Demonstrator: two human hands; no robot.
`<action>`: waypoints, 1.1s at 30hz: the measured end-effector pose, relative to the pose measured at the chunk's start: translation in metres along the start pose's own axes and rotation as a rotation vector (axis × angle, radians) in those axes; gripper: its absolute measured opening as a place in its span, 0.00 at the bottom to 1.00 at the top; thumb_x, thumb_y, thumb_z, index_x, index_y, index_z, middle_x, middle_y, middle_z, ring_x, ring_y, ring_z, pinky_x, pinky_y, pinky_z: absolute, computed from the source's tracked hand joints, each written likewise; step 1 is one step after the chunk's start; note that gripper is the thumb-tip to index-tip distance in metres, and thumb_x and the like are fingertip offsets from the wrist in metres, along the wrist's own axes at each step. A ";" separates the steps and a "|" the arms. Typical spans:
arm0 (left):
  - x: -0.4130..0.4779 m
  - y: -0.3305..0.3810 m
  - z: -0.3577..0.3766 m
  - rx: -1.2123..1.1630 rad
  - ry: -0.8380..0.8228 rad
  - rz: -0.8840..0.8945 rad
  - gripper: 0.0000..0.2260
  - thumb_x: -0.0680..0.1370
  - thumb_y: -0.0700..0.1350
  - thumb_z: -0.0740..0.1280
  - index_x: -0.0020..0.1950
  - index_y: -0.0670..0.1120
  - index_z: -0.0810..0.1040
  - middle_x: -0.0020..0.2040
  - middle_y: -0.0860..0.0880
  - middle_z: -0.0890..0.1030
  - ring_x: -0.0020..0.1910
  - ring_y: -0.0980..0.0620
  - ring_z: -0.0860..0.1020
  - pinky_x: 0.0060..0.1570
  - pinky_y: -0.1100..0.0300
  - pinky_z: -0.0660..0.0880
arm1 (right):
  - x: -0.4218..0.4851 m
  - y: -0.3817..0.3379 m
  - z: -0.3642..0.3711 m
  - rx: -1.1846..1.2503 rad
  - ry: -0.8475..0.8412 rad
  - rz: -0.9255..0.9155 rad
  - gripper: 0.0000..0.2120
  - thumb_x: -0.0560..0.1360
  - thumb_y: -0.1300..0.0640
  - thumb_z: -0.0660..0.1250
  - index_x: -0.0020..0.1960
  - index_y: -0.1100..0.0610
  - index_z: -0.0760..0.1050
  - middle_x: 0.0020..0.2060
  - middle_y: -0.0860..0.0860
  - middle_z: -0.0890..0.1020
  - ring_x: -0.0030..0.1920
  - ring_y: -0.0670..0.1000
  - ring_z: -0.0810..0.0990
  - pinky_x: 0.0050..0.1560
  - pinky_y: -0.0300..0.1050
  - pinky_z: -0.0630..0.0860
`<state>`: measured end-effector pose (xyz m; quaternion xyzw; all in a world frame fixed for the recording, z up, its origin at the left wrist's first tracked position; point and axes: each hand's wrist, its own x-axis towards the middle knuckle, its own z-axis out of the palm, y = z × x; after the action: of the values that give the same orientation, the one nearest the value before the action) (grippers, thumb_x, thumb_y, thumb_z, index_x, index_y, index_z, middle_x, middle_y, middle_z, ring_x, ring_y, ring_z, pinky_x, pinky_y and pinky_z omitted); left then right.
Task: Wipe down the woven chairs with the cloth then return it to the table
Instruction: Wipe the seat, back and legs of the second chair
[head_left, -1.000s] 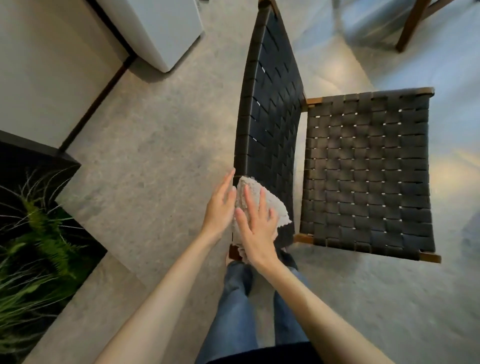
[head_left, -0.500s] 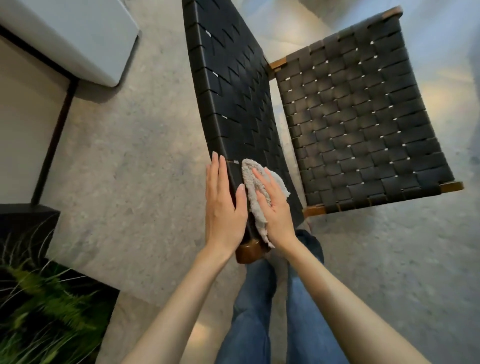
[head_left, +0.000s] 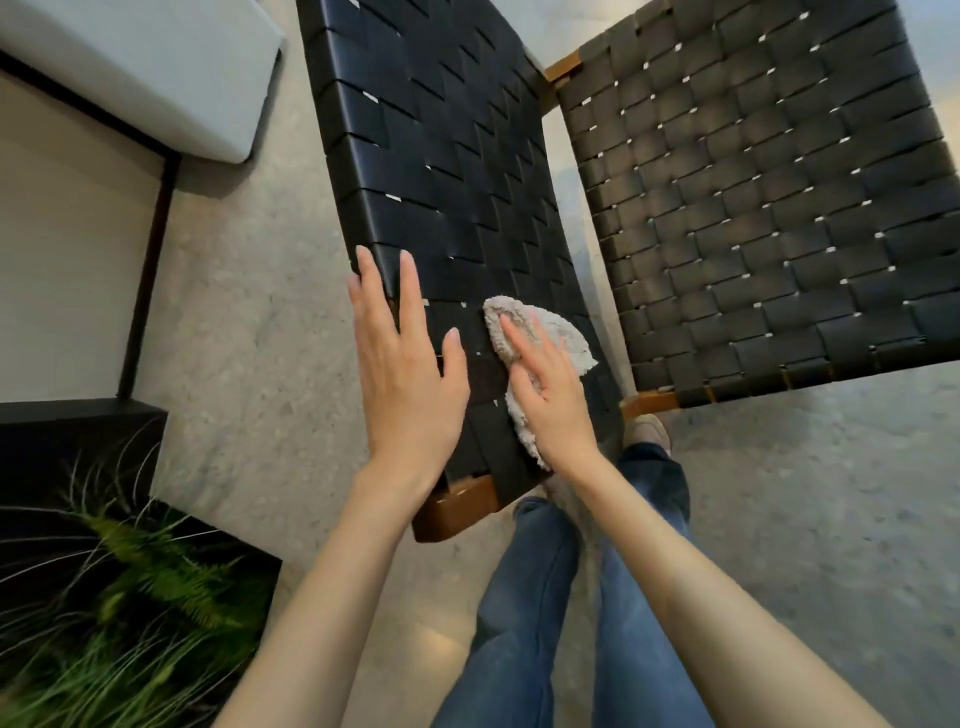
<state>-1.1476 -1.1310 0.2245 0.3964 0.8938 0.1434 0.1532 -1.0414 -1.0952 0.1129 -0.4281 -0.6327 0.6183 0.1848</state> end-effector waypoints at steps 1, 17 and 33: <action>0.001 0.000 0.002 0.077 -0.001 0.023 0.29 0.81 0.45 0.60 0.78 0.51 0.51 0.78 0.49 0.40 0.77 0.48 0.39 0.75 0.48 0.50 | 0.006 0.015 -0.006 -0.008 0.010 0.007 0.24 0.81 0.62 0.55 0.69 0.37 0.59 0.71 0.40 0.60 0.76 0.46 0.56 0.75 0.61 0.51; 0.001 0.002 0.006 0.168 0.017 0.056 0.16 0.78 0.45 0.64 0.65 0.54 0.76 0.78 0.53 0.51 0.77 0.45 0.42 0.69 0.47 0.65 | 0.016 0.062 -0.024 0.124 0.110 0.290 0.24 0.81 0.63 0.54 0.74 0.46 0.62 0.69 0.43 0.69 0.65 0.38 0.68 0.63 0.27 0.62; 0.000 -0.002 0.009 0.148 0.043 0.103 0.13 0.77 0.45 0.65 0.60 0.55 0.80 0.77 0.55 0.57 0.77 0.46 0.43 0.65 0.59 0.58 | 0.037 0.157 -0.042 0.129 0.167 0.429 0.21 0.83 0.58 0.53 0.75 0.50 0.63 0.68 0.51 0.73 0.51 0.42 0.75 0.52 0.42 0.73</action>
<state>-1.1453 -1.1315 0.2158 0.4490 0.8834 0.0930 0.0968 -0.9808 -1.0612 -0.0387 -0.5895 -0.4691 0.6450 0.1279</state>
